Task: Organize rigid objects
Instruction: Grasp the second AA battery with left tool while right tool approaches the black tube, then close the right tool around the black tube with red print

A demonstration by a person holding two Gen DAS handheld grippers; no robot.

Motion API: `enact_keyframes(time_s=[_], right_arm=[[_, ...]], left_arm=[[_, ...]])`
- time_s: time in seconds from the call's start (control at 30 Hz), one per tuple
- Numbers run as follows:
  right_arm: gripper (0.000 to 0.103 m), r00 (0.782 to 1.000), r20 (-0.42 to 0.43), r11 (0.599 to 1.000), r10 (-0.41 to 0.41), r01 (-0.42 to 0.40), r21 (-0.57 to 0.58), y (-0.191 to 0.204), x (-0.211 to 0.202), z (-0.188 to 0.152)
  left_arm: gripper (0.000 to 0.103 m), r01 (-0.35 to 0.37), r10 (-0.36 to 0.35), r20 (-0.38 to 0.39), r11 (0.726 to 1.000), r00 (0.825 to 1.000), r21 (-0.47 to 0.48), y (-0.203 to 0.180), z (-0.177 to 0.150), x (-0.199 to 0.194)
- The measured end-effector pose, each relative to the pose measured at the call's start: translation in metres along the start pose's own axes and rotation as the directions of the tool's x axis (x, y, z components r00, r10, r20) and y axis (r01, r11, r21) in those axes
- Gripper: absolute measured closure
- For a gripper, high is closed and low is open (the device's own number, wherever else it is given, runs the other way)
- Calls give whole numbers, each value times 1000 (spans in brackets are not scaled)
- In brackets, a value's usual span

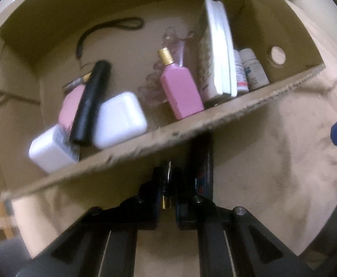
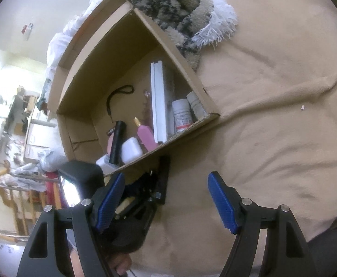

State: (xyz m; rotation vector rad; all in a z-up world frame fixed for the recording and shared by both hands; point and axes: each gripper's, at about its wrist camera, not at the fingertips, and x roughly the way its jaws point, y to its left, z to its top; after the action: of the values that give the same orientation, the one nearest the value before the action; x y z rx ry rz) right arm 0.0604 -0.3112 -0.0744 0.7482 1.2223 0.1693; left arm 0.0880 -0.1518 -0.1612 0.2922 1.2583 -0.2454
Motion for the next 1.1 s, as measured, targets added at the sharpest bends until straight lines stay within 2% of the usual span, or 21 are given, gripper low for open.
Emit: enact_keyframes(time_s=[0.1, 0.3, 0.47, 0.63, 0.83, 0.97, 1.1], right_arm=[[24, 999, -9, 999, 32, -31, 20, -1, 1, -2], [24, 999, -27, 999, 37, -38, -6, 2, 0, -6], [24, 997, -50, 999, 52, -52, 13, -2, 4, -6], [24, 997, -66, 1000, 29, -29, -1, -3, 8, -10], [24, 997, -72, 1000, 2, -3, -17, 0, 13, -12], [24, 997, -69, 999, -30, 27, -33, 1, 18, -10], [24, 996, -88, 1000, -9, 9, -6, -4, 24, -11]], left_arm=[[94, -26, 25, -12, 998, 1000, -56, 3, -3, -9], [94, -49, 45, -33, 985, 998, -162, 25, -18, -28], [94, -61, 54, -34, 973, 998, -224, 46, -25, -43], [94, -60, 60, -6, 956, 998, -286, 59, -34, -68], [94, -63, 70, 9, 945, 998, -322, 92, -50, -85], [94, -54, 67, 26, 943, 997, -330, 97, -56, -91], [94, -40, 60, 49, 940, 997, -340, 96, -46, -89]])
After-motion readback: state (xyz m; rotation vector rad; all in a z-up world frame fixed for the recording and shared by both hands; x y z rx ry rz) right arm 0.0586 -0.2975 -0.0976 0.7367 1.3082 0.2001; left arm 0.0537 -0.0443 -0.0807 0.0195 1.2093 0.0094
